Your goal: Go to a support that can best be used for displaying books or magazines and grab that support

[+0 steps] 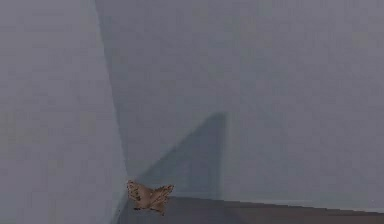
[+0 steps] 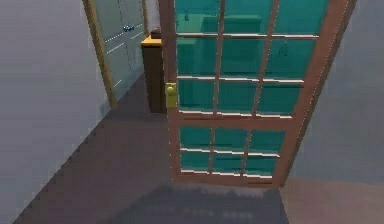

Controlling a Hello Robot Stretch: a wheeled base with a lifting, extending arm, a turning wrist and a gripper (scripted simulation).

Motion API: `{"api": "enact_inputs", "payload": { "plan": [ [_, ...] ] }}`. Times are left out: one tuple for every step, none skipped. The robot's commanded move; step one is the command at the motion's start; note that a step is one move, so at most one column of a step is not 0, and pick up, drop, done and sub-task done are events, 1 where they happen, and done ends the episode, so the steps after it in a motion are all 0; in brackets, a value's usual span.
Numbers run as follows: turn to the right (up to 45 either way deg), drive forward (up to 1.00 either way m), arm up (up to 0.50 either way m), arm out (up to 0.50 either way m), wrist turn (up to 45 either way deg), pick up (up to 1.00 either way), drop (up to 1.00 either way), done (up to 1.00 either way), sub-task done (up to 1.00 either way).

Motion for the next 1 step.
{"api": "enact_inputs", "payload": {
  "plan": [
    [0.0, 0.35, 0.00, 0.00, 0.0, 0.00, 0.00, 0.00, 0.00]
  ]
}}
